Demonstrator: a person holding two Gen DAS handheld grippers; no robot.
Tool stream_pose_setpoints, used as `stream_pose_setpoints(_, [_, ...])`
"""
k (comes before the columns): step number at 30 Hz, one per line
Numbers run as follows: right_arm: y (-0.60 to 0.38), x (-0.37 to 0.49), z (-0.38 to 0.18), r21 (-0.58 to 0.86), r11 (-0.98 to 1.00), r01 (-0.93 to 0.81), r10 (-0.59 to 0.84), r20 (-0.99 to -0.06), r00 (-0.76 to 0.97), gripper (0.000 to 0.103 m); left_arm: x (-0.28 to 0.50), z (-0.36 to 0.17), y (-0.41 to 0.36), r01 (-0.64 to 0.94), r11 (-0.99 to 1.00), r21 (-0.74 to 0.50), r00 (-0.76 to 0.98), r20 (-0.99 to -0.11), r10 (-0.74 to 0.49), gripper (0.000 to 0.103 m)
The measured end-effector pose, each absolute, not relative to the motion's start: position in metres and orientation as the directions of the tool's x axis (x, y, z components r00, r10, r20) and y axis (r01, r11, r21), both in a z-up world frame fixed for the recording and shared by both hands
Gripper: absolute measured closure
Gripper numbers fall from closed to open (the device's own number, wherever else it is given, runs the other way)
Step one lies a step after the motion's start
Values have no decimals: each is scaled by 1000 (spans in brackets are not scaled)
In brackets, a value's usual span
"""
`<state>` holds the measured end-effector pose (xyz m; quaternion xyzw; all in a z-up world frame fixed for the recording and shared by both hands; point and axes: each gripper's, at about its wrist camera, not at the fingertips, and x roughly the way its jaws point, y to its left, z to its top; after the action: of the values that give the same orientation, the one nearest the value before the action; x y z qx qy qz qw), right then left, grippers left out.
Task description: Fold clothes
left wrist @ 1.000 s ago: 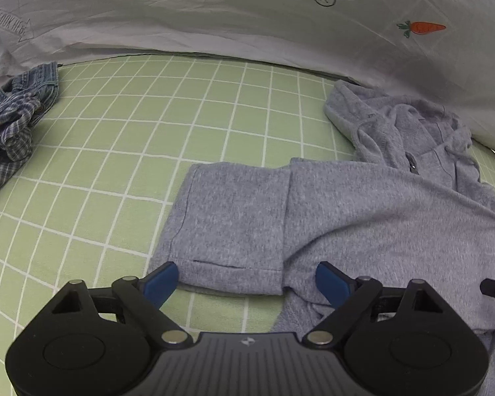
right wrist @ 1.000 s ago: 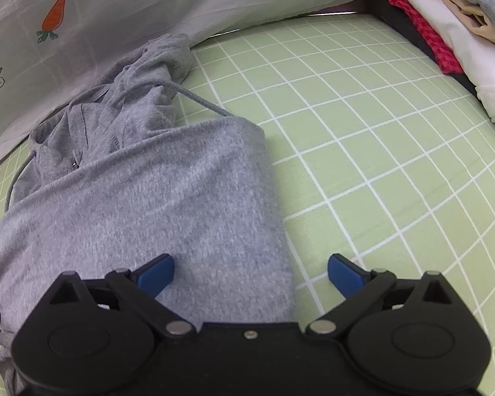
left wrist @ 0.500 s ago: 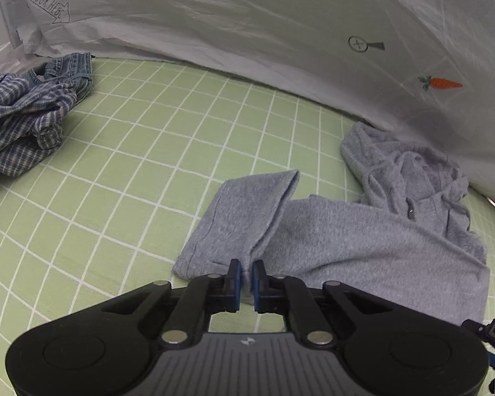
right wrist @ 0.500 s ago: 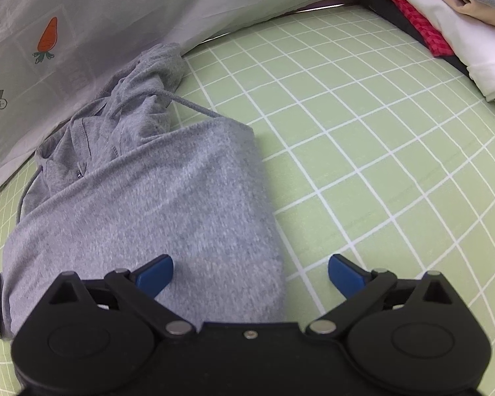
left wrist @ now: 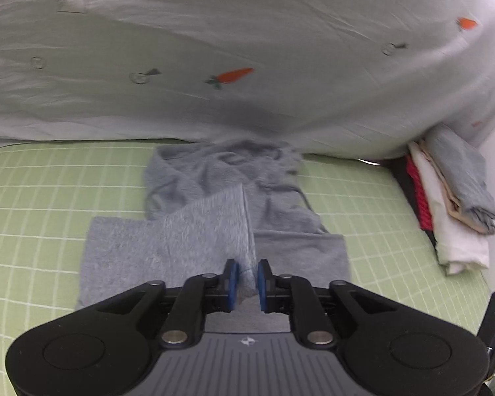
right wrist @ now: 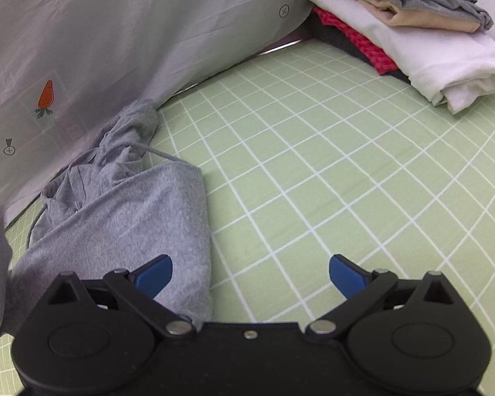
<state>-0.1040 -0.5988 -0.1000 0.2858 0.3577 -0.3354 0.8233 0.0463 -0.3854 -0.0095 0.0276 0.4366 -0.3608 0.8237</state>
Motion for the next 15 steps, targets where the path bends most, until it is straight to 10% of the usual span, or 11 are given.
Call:
stream_pose_setpoints(1, [-599,-104,-98,211,625,752,-360,-776,517,0,42,-12,-391,626,732,-268,344,-747,-568,16])
stream_pose_setpoints(2, [-599,-104,-96,192,638,746,-372,-771,516,0,40,-13,-391,614,750,-246,373,-747,-550,0])
stream_pose_setpoints(15, [-562,-43,-84,150,781,607,-335,-719,609,0,91,-45,-320,367,910,-195,476,-801,-363,0])
